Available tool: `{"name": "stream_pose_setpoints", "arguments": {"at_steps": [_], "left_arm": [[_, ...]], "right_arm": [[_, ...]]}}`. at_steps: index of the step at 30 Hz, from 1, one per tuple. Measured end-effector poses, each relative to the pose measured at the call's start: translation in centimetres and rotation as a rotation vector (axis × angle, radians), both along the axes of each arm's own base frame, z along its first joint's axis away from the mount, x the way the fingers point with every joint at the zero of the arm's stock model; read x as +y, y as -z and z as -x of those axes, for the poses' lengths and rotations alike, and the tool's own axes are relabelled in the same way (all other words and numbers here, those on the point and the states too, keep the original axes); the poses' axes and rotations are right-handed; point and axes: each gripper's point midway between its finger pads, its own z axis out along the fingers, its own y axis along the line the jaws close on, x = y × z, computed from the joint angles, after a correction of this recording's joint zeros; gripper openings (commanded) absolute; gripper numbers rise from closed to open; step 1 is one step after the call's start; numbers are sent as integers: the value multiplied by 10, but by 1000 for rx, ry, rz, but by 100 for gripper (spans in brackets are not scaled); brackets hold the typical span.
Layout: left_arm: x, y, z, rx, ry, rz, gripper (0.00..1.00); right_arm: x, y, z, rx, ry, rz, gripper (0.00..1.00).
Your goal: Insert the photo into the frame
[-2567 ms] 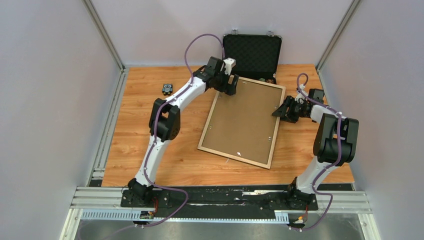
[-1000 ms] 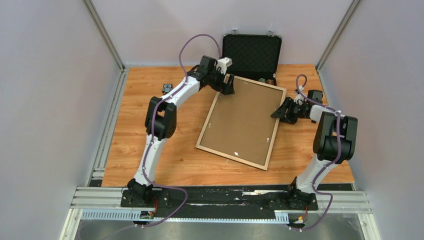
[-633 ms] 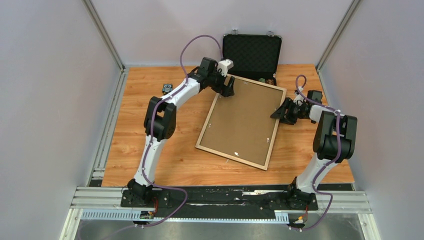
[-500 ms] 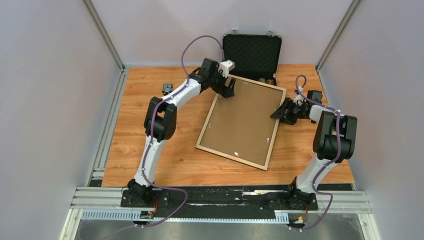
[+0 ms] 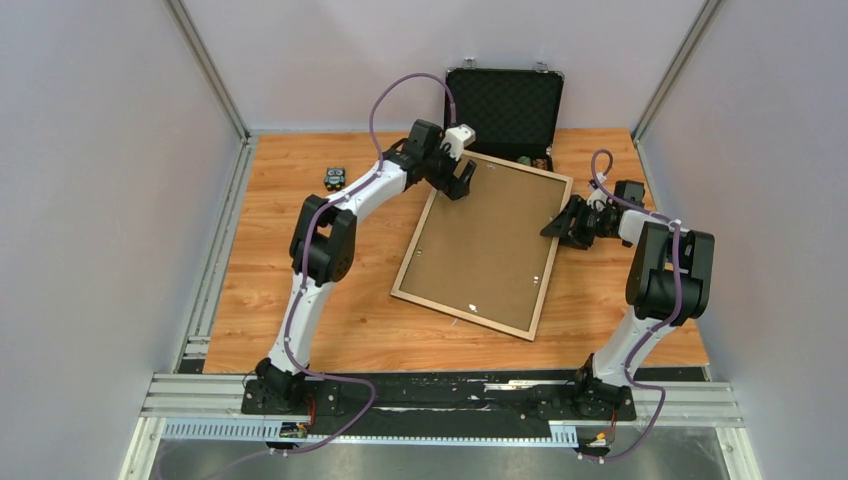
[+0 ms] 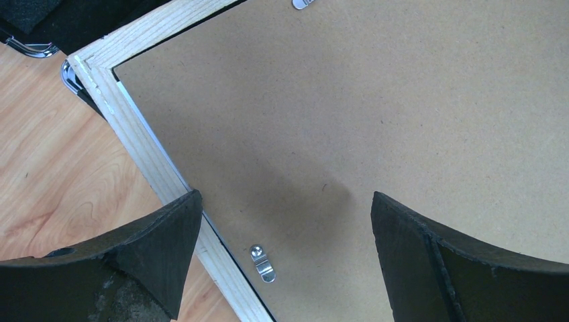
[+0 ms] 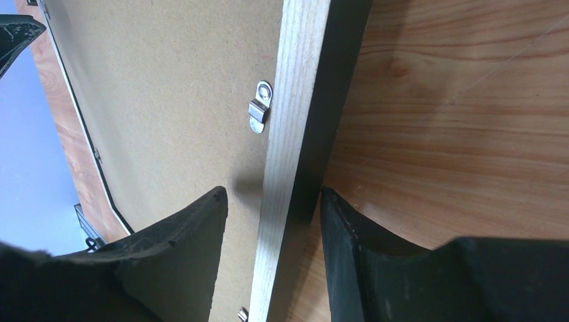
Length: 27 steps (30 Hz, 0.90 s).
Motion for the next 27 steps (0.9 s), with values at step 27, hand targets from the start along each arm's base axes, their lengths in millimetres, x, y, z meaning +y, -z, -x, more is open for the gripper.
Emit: {"name": "stream_pose_setpoints", "arguments": {"at_steps": [27], "left_arm": [[-97,11,130,68,451,21,100]], "right_arm": [[-1,4,2,18,-6,-38,55]]}}
